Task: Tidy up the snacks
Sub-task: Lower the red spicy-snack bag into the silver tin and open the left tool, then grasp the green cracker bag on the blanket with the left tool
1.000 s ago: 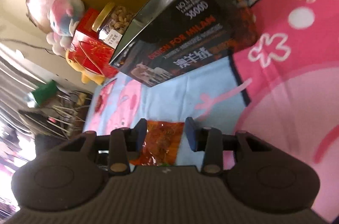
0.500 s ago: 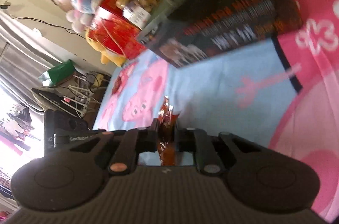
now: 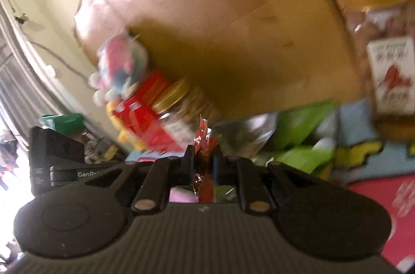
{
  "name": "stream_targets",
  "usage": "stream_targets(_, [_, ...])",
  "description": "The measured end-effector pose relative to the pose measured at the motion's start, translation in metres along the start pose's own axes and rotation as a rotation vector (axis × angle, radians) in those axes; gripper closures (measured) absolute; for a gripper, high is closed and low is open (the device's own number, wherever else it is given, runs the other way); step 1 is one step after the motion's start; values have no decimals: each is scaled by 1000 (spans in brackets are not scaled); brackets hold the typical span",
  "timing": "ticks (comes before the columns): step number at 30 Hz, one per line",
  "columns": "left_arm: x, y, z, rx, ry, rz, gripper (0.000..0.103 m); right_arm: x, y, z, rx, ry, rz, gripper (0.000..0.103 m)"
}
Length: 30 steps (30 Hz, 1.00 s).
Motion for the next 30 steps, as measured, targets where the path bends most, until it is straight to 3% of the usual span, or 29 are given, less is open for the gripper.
stream_targets(2, [3,19,1,26,2,19,97,5,4,-14,-51,-23,1,86])
stream_targets(5, [-1,42,6,67,-7,58,97,1,13,-33,-134,-44,15,77])
stream_targets(6, [-4,46,7,74,-10,65,96,-1,15,-38,-180,-59,20,70])
stream_targets(7, [-5,47,8,79,-3,64,93,-4,15,-41,-232,-76,12,63])
stream_targets(10, [-6,43,5,101,10,47,81,-7,1,-42,-306,-120,-65,59])
stream_targets(15, [-7,13,-4,99,20,2,81,-9,-36,-30,-290,-114,-178,59])
stream_targets(20, [-41,-27,-15,68,33,-5,81,-39,-73,-18,-225,-67,-194,59])
stream_targets(24, [-98,-32,-17,67,81,86,81,-98,-93,-8,-134,22,-125,59])
stream_targets(25, [-113,-31,-15,55,84,122,76,-118,-94,-9,-116,55,-88,59])
stream_targets(27, [-140,-24,-12,21,70,190,70,-153,-96,-12,-106,119,-35,59])
stream_targets(30, [-165,-16,-7,-56,19,252,70,-189,-99,-20,-107,203,-6,58])
Point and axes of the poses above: each gripper's, at about its wrist camera, not at the fingertips, and y roughly the way its jaws point, z to its left, x to its top, the point moved 8 cm from there along y, roughly the way its jaws point, and after that the axes turned 11 degrees about z, right-handed, at the moved point
